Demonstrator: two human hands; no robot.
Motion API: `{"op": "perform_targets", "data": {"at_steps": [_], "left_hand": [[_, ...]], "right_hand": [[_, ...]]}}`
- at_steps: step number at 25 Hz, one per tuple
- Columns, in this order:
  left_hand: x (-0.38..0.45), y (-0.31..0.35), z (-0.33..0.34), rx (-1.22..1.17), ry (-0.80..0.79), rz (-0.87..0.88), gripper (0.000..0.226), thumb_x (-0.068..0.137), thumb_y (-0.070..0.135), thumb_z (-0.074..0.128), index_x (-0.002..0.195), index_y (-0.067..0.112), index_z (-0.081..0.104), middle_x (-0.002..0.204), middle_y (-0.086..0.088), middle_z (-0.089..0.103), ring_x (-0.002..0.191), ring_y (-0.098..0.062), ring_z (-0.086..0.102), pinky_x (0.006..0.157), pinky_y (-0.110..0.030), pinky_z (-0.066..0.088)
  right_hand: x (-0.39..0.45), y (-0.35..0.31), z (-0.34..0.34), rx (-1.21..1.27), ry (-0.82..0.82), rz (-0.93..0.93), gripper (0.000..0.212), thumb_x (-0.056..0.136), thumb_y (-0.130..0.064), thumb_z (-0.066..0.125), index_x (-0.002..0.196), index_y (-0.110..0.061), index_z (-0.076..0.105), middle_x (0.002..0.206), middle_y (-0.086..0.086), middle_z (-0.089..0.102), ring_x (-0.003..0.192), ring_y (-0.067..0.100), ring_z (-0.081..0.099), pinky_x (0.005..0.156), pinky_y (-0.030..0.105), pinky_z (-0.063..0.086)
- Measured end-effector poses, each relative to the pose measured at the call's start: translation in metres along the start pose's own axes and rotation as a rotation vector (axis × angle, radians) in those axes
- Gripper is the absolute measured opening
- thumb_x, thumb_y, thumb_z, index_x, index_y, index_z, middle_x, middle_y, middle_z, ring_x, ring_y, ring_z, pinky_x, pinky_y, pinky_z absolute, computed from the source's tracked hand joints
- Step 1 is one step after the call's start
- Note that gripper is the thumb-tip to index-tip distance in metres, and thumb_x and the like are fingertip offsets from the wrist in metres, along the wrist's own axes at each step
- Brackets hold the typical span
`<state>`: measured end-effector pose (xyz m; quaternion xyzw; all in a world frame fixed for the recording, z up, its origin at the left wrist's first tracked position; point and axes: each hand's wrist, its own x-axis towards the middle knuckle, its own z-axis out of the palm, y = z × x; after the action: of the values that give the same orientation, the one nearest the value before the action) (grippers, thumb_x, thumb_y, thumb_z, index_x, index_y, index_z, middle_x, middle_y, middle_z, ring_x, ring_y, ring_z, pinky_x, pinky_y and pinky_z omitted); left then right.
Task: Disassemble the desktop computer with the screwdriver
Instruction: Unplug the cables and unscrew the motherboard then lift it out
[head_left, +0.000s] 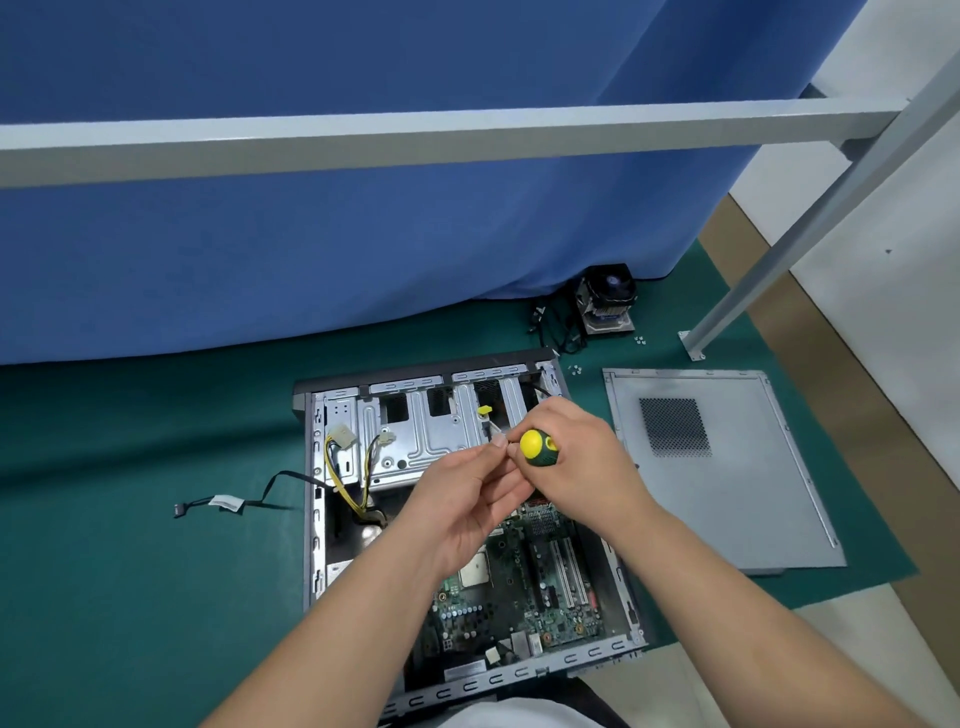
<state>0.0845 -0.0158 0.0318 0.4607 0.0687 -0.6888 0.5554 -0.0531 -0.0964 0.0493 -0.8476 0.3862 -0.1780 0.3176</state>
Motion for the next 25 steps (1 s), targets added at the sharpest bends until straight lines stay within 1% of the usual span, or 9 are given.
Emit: {"op": "perform_targets", "data": {"at_steps": [4, 7, 10, 12, 13, 15, 17, 19, 25], "left_hand": [[0.016, -0.003, 0.018, 0.047, 0.047, 0.004, 0.022, 0.101, 0.016, 0.065, 0.093, 0.002, 0.08, 0.097, -0.017, 0.078, 0.082, -0.023, 0.078, 0.069, -0.032, 0.063], [0.031, -0.003, 0.026, 0.228, 0.074, 0.07, 0.031, 0.104, 0.023, 0.061, 0.087, 0.01, 0.083, 0.097, -0.011, 0.079, 0.089, -0.022, 0.077, 0.079, -0.034, 0.063], [0.058, 0.006, 0.027, 0.744, 0.18, 0.33, 0.022, 0.106, 0.031, 0.056, 0.104, 0.021, 0.075, 0.1, 0.006, 0.078, 0.094, -0.019, 0.074, 0.083, -0.031, 0.061], [0.081, 0.019, 0.02, 1.143, 0.288, 0.598, 0.019, 0.105, 0.032, 0.055, 0.116, 0.027, 0.069, 0.117, 0.01, 0.072, 0.099, -0.01, 0.069, 0.083, -0.024, 0.053], [0.094, 0.027, 0.016, 1.328, 0.335, 0.716, 0.025, 0.105, 0.032, 0.053, 0.127, 0.026, 0.065, 0.132, 0.008, 0.066, 0.119, -0.011, 0.061, 0.097, -0.026, 0.047], [0.12, 0.041, 0.002, 1.665, 0.395, 0.806, 0.044, 0.108, 0.039, 0.045, 0.15, 0.028, 0.049, 0.159, 0.006, 0.043, 0.153, -0.019, 0.026, 0.123, -0.038, 0.022], [0.14, 0.049, -0.01, 1.903, 0.451, 0.723, 0.057, 0.108, 0.055, 0.025, 0.162, 0.037, 0.023, 0.17, 0.01, 0.019, 0.159, -0.018, 0.0, 0.127, -0.043, 0.002], [0.153, 0.047, -0.019, 1.98, 0.5, 0.683, 0.061, 0.105, 0.063, 0.012, 0.163, 0.041, 0.012, 0.172, 0.011, 0.009, 0.159, -0.016, -0.006, 0.127, -0.044, -0.005], [0.167, 0.034, -0.033, 2.016, 0.645, 0.835, 0.058, 0.106, 0.061, 0.018, 0.157, 0.038, 0.029, 0.166, 0.011, 0.031, 0.157, -0.017, 0.017, 0.127, -0.047, 0.007]], "right_hand": [[0.006, 0.017, -0.004, -0.229, 0.02, -0.036, 0.005, 0.088, -0.026, 0.069, 0.09, -0.028, 0.065, 0.096, -0.012, 0.055, 0.076, 0.016, 0.06, 0.06, 0.037, 0.052], [0.016, 0.035, -0.012, -0.193, 0.002, 0.002, 0.01, 0.09, -0.028, 0.071, 0.088, -0.021, 0.064, 0.092, -0.009, 0.056, 0.076, 0.018, 0.059, 0.063, 0.039, 0.051], [0.034, 0.065, -0.032, -0.014, 0.106, 0.158, 0.01, 0.09, -0.028, 0.074, 0.085, -0.022, 0.067, 0.081, -0.008, 0.064, 0.072, 0.011, 0.059, 0.066, 0.031, 0.05], [0.047, 0.093, -0.048, 0.037, 0.163, 0.325, 0.013, 0.089, -0.031, 0.073, 0.081, -0.024, 0.066, 0.072, -0.007, 0.066, 0.066, 0.012, 0.059, 0.064, 0.029, 0.048], [0.052, 0.108, -0.054, 0.043, 0.167, 0.398, 0.012, 0.088, -0.03, 0.073, 0.081, -0.024, 0.066, 0.073, -0.007, 0.067, 0.067, 0.012, 0.06, 0.065, 0.03, 0.049], [0.063, 0.136, -0.059, 0.077, 0.148, 0.514, 0.007, 0.087, -0.026, 0.073, 0.084, -0.023, 0.069, 0.08, -0.009, 0.07, 0.077, 0.015, 0.064, 0.07, 0.029, 0.051], [0.074, 0.162, -0.055, 0.12, 0.111, 0.601, 0.003, 0.087, -0.022, 0.074, 0.086, -0.022, 0.07, 0.083, -0.006, 0.071, 0.081, 0.019, 0.066, 0.066, 0.025, 0.05], [0.09, 0.187, -0.045, 0.12, 0.06, 0.655, 0.002, 0.086, -0.02, 0.072, 0.085, -0.02, 0.07, 0.079, -0.004, 0.071, 0.079, 0.021, 0.066, 0.059, 0.021, 0.046], [0.15, 0.253, -0.009, -0.02, -0.061, 0.769, 0.011, 0.086, -0.02, 0.068, 0.082, -0.013, 0.062, 0.076, 0.007, 0.066, 0.081, 0.033, 0.063, 0.065, 0.032, 0.046]]}}
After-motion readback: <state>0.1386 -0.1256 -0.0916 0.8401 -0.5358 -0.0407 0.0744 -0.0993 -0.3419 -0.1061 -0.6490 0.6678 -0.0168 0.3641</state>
